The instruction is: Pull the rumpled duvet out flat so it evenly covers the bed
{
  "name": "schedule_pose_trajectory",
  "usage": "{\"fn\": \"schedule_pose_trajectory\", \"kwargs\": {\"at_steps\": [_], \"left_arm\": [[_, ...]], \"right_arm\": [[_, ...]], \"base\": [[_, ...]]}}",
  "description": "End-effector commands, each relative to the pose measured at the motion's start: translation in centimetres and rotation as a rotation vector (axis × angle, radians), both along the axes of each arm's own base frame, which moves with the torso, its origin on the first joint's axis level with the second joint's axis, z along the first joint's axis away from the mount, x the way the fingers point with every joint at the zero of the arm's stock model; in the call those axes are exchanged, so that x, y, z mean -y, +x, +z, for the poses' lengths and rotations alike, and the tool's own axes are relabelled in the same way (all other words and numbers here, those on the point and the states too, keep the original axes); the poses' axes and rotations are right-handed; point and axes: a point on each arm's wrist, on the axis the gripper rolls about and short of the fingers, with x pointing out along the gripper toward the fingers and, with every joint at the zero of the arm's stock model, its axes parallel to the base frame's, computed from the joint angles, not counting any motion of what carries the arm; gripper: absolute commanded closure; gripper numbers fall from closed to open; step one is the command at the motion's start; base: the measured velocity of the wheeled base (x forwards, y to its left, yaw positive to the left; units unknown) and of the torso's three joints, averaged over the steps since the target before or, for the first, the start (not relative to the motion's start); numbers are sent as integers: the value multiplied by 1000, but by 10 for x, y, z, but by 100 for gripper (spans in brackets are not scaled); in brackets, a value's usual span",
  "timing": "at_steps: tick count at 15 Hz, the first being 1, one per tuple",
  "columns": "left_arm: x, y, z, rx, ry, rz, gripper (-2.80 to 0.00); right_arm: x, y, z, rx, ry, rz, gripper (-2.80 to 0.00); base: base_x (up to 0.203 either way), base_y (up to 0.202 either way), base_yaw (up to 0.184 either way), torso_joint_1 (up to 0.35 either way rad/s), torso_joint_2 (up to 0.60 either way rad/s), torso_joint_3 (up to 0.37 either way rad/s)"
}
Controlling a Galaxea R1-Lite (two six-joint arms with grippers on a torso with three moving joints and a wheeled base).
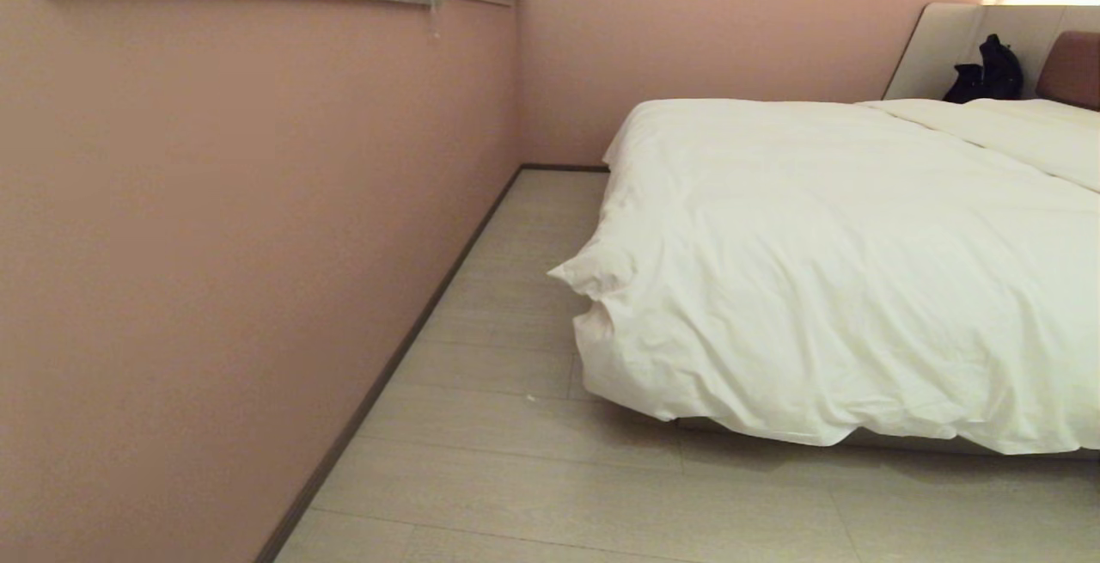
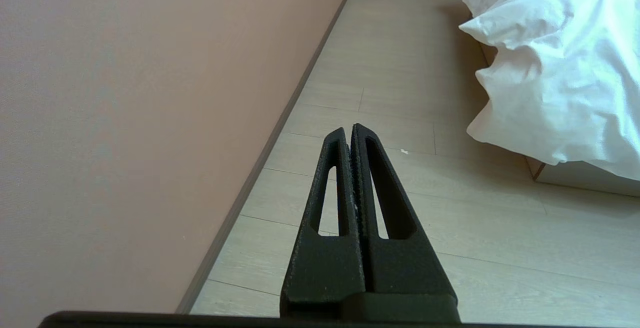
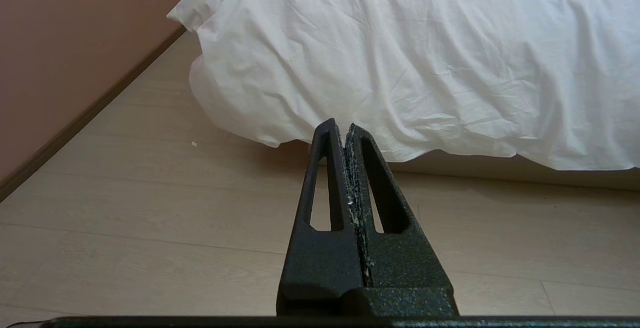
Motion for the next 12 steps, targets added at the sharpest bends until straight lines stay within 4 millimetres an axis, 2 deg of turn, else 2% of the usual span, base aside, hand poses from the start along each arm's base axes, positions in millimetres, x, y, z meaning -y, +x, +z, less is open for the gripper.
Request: {"fn": "schedule_pose_trajectory", "kwargs": {"at_steps": [1,12], "left_arm": [[0,0,0,1,0,2,0],[0,0,0,1,0,2,0]], "right_arm": [[0,0,0,1,-1,0,0],[0,0,0,1,2,0,0]], "base": [[0,0,0,0,0,0],[0,0,0,0,0,0]]}}
